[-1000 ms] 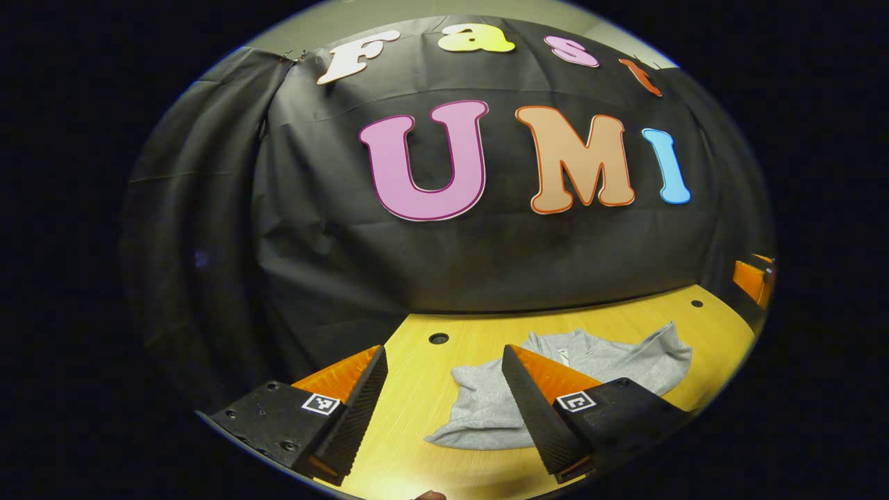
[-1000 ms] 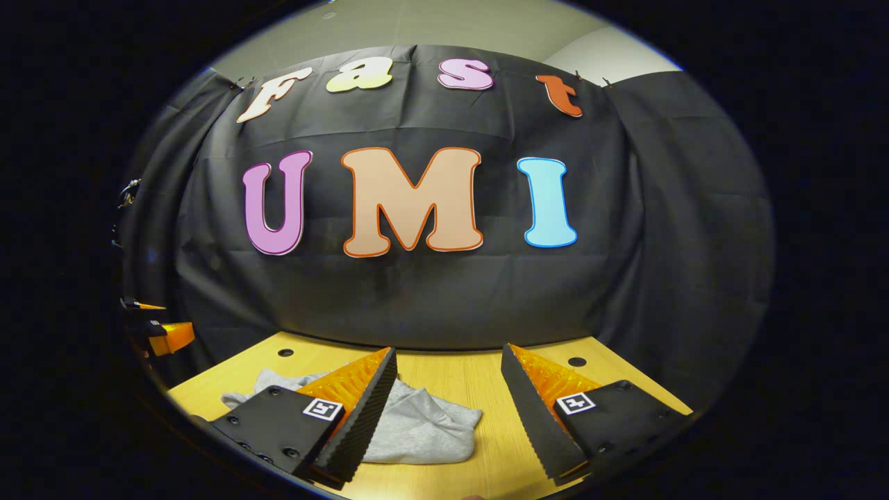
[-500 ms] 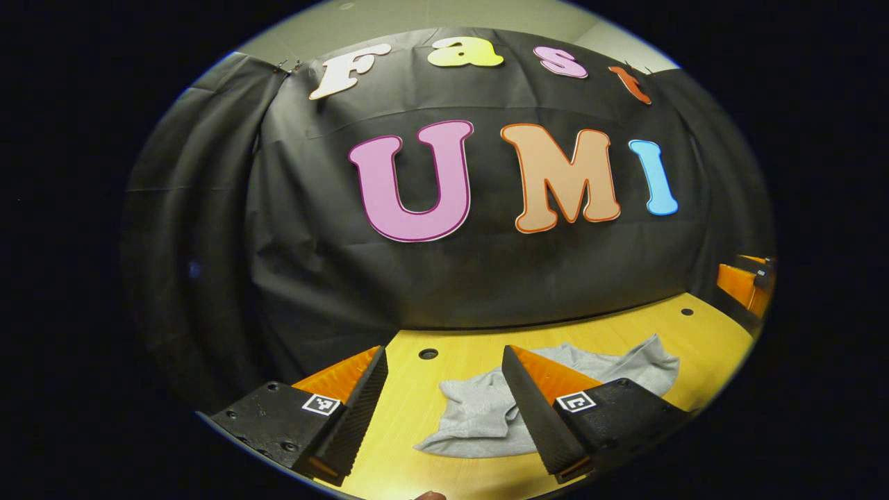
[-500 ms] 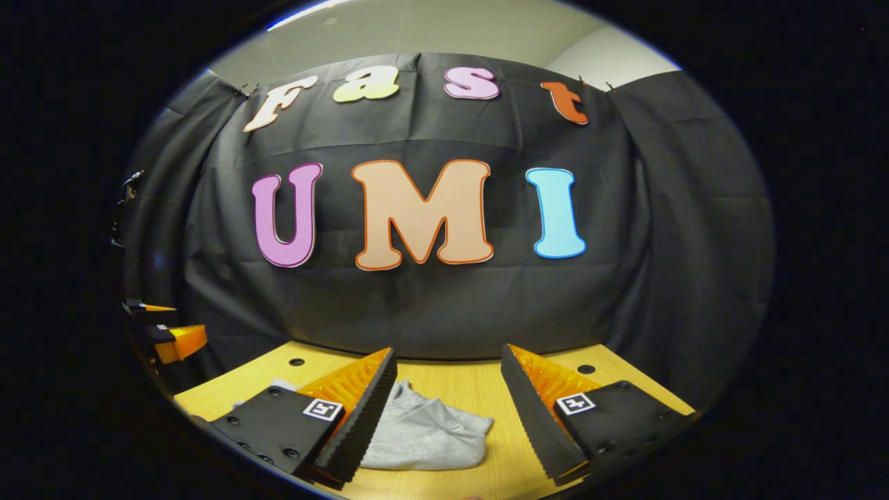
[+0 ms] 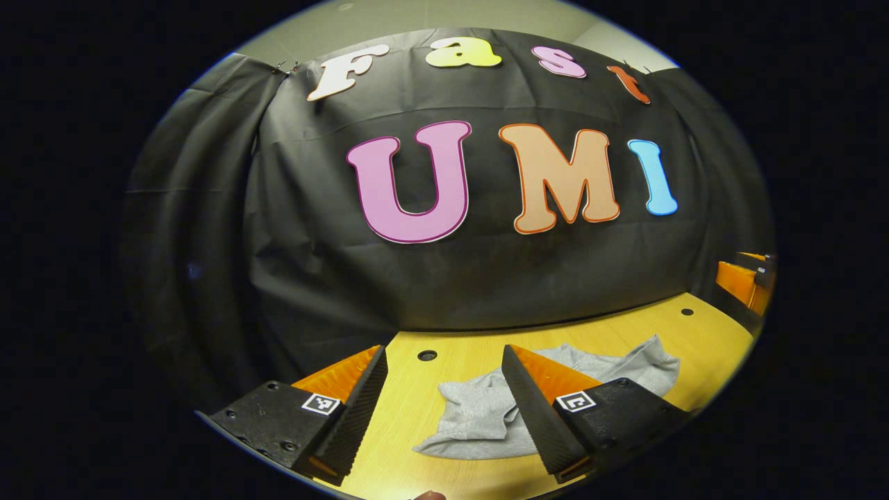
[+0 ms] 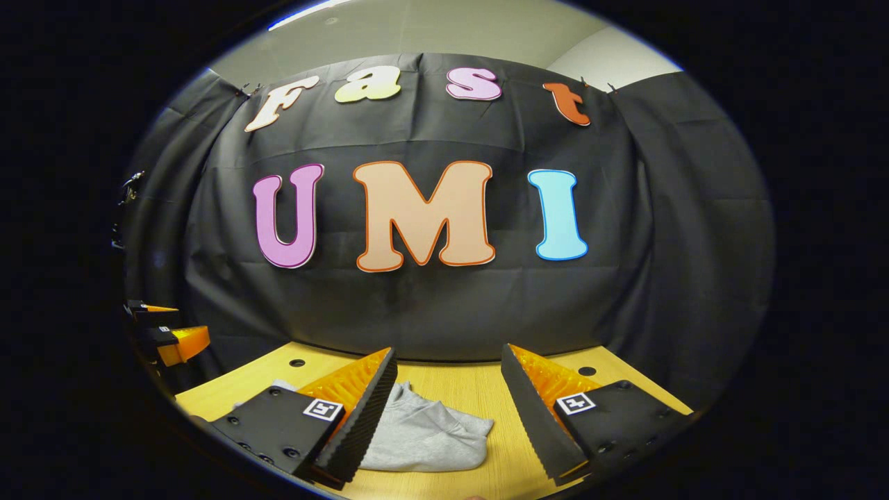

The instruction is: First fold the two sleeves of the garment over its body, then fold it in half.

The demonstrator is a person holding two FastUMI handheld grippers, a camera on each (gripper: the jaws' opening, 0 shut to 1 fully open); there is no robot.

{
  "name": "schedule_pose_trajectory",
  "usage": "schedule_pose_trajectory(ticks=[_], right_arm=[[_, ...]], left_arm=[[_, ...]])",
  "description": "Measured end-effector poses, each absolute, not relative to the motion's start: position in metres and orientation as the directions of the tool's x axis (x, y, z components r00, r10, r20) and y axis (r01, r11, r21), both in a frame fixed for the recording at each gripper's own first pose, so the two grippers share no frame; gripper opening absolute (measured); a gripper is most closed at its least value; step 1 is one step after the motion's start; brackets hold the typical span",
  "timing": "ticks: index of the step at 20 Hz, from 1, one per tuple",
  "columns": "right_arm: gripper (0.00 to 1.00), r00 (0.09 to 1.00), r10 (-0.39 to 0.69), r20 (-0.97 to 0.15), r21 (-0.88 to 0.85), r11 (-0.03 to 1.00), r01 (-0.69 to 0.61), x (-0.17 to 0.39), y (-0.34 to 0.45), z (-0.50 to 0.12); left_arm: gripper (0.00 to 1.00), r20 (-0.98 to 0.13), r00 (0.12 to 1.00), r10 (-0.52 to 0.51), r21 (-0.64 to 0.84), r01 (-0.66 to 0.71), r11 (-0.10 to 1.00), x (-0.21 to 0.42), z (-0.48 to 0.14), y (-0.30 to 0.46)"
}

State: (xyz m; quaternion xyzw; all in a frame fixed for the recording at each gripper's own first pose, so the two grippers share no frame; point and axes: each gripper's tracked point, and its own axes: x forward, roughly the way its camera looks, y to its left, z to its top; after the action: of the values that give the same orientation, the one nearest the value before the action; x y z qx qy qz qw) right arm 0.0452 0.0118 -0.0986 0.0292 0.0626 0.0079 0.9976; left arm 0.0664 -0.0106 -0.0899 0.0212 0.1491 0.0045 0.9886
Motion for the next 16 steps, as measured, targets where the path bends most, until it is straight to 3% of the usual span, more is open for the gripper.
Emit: schedule_pose_trajectory(ticks=[1,4,5,6,8,9,10,12,16], right_arm=[[0.96,0.992,0.024,-0.123,0.056,0.998,-0.017,0.0455,0.0133,-0.0989],[0.96,0.993,0.029,-0.112,0.040,0.999,-0.025,0.0456,0.0152,-0.0962],[0.91,0.993,0.031,-0.111,0.039,0.999,-0.027,0.0464,0.0171,-0.0969],[0.96,0.993,0.030,-0.111,0.040,0.999,-0.026,0.0452,0.0179,-0.0962],[0.91,0.994,0.029,-0.107,0.046,0.999,-0.024,0.0400,0.0150,-0.0960],[0.96,0.994,0.027,-0.101,0.048,0.999,-0.022,0.0400,0.0131,-0.0959],[0.96,0.995,0.026,-0.096,0.048,0.999,-0.022,0.0387,0.0125,-0.0947],[0.91,0.996,0.027,-0.088,0.043,0.999,-0.024,0.0382,0.0136,-0.0937],[0.95,0.996,0.034,-0.082,0.038,0.999,-0.031,0.0367,0.0185,-0.0935]], left_arm=[[0.97,-0.291,0.957,0.015,0.045,-0.002,0.999,0.0683,-0.0895,-0.0111],[0.96,-0.290,0.957,0.014,0.045,-0.001,0.999,0.0688,-0.0908,-0.0114],[0.96,-0.292,0.956,0.014,0.046,-0.001,0.999,0.0689,-0.0899,-0.0113],[0.96,-0.290,0.957,0.015,0.046,-0.002,0.999,0.0690,-0.0894,-0.0108],[0.96,-0.280,0.960,0.016,0.046,-0.003,0.999,0.0688,-0.0866,-0.0103],[0.96,-0.273,0.962,0.017,0.047,-0.004,0.999,0.0689,-0.0849,-0.0095],[1.00,-0.269,0.963,0.018,0.049,-0.005,0.999,0.0697,-0.0833,-0.0090],[0.96,-0.263,0.965,0.020,0.050,-0.007,0.999,0.0692,-0.0816,-0.0075],[0.96,-0.261,0.965,0.025,0.042,-0.015,0.999,0.0671,-0.0818,-0.0033]])
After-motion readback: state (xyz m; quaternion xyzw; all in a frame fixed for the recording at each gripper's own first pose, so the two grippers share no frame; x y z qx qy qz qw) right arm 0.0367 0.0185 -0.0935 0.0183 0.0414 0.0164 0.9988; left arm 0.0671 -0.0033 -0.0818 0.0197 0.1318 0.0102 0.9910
